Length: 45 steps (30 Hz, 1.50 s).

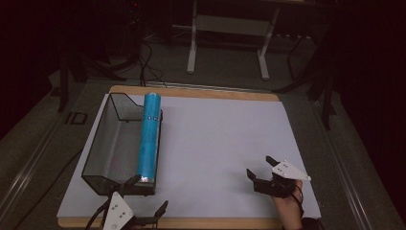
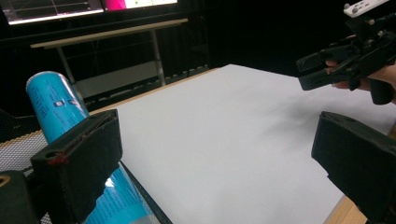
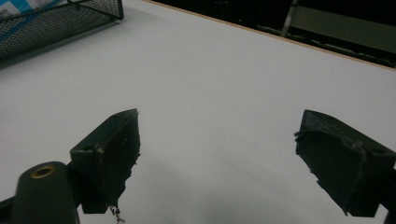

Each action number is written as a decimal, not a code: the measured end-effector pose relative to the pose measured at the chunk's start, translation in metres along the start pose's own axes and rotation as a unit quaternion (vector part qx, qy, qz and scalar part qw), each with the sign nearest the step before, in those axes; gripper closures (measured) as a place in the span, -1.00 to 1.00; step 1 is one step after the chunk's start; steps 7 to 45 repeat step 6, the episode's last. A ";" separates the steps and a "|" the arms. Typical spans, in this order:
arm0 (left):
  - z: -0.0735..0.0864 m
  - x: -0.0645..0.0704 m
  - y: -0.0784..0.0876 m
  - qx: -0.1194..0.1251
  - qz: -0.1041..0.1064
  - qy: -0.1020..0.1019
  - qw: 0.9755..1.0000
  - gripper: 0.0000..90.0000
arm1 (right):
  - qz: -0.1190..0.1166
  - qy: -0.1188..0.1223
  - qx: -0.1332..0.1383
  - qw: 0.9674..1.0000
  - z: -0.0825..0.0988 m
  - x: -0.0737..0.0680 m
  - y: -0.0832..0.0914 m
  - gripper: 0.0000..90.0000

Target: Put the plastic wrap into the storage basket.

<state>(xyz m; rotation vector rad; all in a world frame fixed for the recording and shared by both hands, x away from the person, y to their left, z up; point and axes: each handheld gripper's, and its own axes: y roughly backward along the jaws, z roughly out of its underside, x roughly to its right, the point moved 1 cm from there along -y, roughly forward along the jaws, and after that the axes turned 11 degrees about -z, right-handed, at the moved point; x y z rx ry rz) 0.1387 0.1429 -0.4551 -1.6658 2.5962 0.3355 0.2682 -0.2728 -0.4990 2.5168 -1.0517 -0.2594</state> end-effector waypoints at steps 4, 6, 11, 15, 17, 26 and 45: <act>0.000 0.000 0.000 0.000 0.000 0.001 1.000 -0.95 | 0.002 0.006 -0.004 1.000 0.003 0.001 -0.003 -0.70; 0.000 0.000 0.000 0.000 0.000 0.001 1.000 -0.95 | 0.007 0.015 -0.008 1.000 0.004 -0.001 -0.005 -0.70; 0.000 0.000 0.000 0.000 0.000 0.001 1.000 -0.95 | 0.007 0.015 -0.008 1.000 0.004 -0.001 -0.005 -0.70; 0.000 0.000 0.000 0.000 0.000 0.001 1.000 -0.95 | 0.007 0.015 -0.008 1.000 0.004 -0.001 -0.005 -0.70; 0.000 0.000 0.000 0.000 0.000 0.001 1.000 -0.95 | 0.007 0.015 -0.008 1.000 0.004 -0.001 -0.005 -0.70; 0.000 0.000 0.000 0.000 0.000 0.001 1.000 -0.95 | 0.007 0.015 -0.008 1.000 0.004 -0.001 -0.005 -0.70; 0.000 0.000 0.000 0.000 0.000 0.001 1.000 -0.95 | 0.007 0.015 -0.008 1.000 0.004 -0.001 -0.005 -0.70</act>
